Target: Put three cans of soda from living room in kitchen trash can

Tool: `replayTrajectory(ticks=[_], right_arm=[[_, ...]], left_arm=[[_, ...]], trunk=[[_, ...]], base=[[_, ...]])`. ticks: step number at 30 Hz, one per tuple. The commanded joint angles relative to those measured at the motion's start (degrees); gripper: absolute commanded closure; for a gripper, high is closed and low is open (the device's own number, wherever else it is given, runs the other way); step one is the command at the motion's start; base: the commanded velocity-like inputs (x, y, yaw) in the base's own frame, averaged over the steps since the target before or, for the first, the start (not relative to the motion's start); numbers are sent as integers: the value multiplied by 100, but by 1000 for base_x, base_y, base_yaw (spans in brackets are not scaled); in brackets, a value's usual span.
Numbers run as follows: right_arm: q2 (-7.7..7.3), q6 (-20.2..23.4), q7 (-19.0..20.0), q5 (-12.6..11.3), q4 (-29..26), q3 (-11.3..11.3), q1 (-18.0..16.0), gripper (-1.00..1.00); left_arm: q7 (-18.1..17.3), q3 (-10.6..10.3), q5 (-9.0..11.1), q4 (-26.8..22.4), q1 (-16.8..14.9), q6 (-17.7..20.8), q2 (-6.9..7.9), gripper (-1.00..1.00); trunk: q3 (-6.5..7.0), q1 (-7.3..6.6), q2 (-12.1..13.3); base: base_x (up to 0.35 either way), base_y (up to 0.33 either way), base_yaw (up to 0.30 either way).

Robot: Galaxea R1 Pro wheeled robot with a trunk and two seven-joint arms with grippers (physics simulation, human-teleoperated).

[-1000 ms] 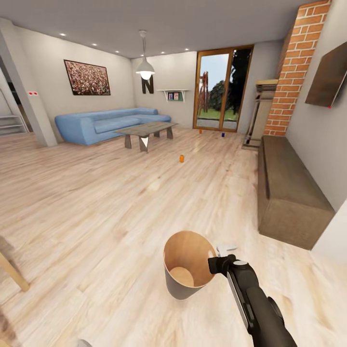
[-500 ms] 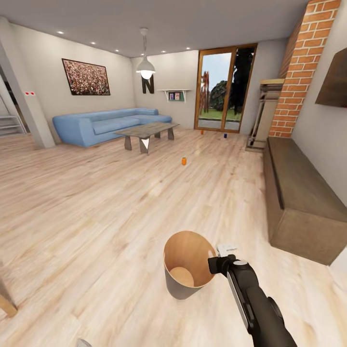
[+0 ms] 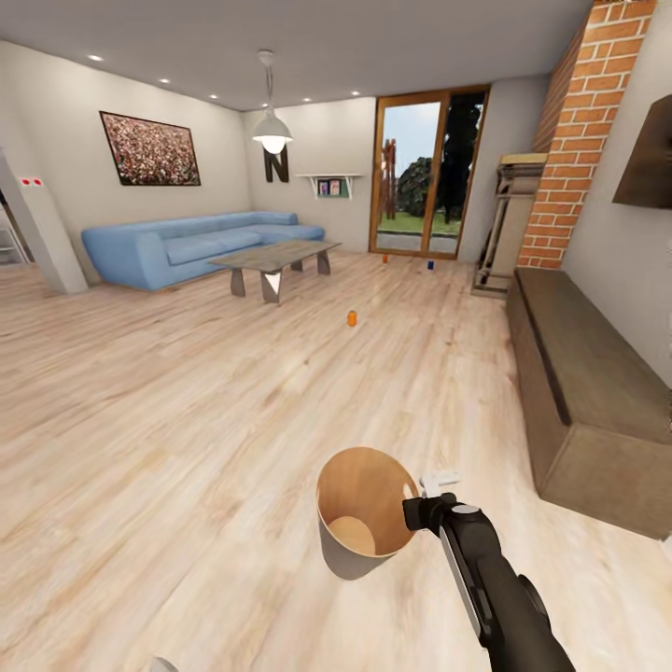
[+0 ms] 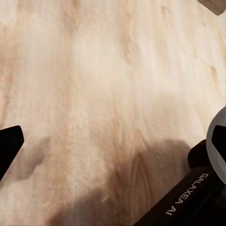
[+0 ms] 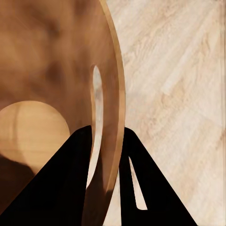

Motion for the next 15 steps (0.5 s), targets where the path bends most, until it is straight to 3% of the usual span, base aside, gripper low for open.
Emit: replayTrajectory(ticks=[1, 10, 15], right_arm=[[1, 3, 19, -82, -3, 1, -2, 100], [1, 4, 19, -81, -3, 1, -2, 100], [1, 3, 19, -75, 22, 1, -2, 100]], left_arm=[[1, 0, 0, 0, 0, 0, 0, -100], [3, -8, 0, 0, 0, 0, 0, -100], [3, -9, 0, -1, 0, 0, 0, -100]], trunk=[[6, 0, 0], [48, 0, 0], [54, 0, 0]], base=[[337, 97, -190], [337, 97, -187], [337, 97, -51]])
